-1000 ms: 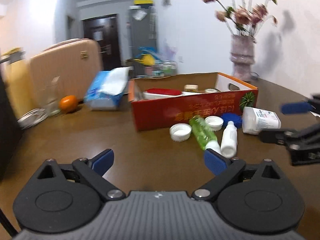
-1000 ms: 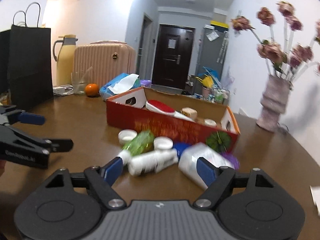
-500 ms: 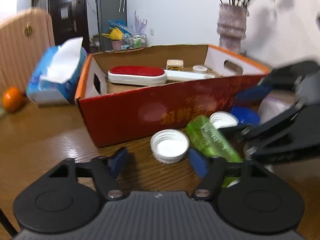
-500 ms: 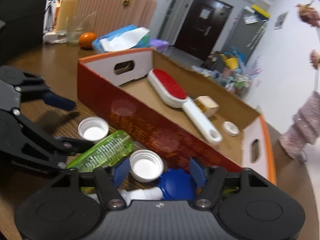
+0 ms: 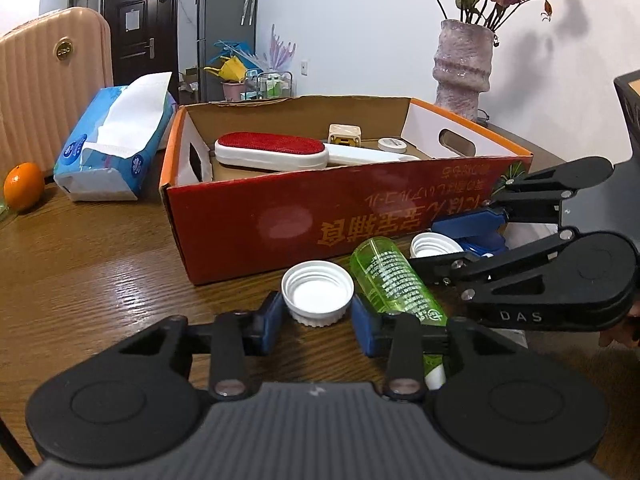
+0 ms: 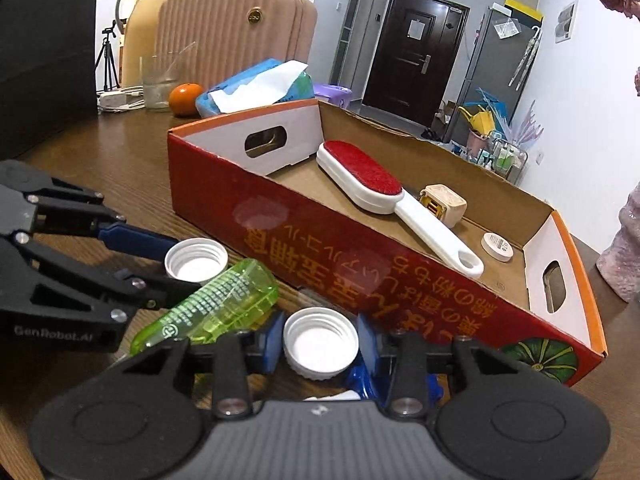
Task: Organize rigid objects
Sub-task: 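Grasp a white screw cap with the left tool while the right tool grasps another white cap, then lift both white caps and carry them toward the box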
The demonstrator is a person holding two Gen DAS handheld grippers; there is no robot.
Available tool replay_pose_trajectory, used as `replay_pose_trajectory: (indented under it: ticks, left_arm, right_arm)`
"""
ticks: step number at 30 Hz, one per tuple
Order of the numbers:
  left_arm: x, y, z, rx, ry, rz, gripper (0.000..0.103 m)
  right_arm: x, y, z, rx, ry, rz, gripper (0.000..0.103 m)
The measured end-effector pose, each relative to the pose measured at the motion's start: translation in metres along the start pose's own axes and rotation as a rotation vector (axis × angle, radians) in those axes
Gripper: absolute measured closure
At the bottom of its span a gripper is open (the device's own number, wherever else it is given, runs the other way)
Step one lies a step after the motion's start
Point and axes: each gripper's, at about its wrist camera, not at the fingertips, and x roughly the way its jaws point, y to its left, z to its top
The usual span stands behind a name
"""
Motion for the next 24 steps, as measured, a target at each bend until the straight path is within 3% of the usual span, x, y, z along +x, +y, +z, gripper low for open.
replay_pose_trajectory:
  ticks: [6,9,11,13,16,20,24]
  left_arm:
    - [-0.001,-0.002,-0.001,-0.002,-0.003,0.032,0.065]
    - [-0.007,-0.007,-0.003,0.003,-0.031,0.106,0.065]
    - [-0.019,-0.015,-0.007,0.001,-0.070,0.193,0.065]
    - [-0.037,-0.021,-0.015,-0.023,-0.107,0.223,0.065]
    - [-0.073,-0.029,-0.035,-0.106,-0.151,0.236,0.065]
    - [-0.124,-0.037,-0.063,-0.261,-0.181,0.199,0.065]
    - [-0.167,-0.052,-0.084,-0.301,-0.199,0.196,0.065]
  right_arm:
    - [-0.010,0.005,0.001,-0.024,-0.037,-0.033,0.064]
    - [-0.029,0.005,0.004,-0.010,-0.097,-0.069,0.064]
    - [-0.046,0.005,0.002,0.035,-0.123,-0.110,0.064]
    - [-0.065,0.007,-0.005,0.070,-0.140,-0.127,0.064]
    - [-0.095,0.013,-0.017,0.106,-0.154,-0.135,0.064]
    - [-0.137,0.026,-0.038,0.144,-0.173,-0.149,0.064]
    - [-0.176,0.042,-0.061,0.189,-0.197,-0.150,0.064]
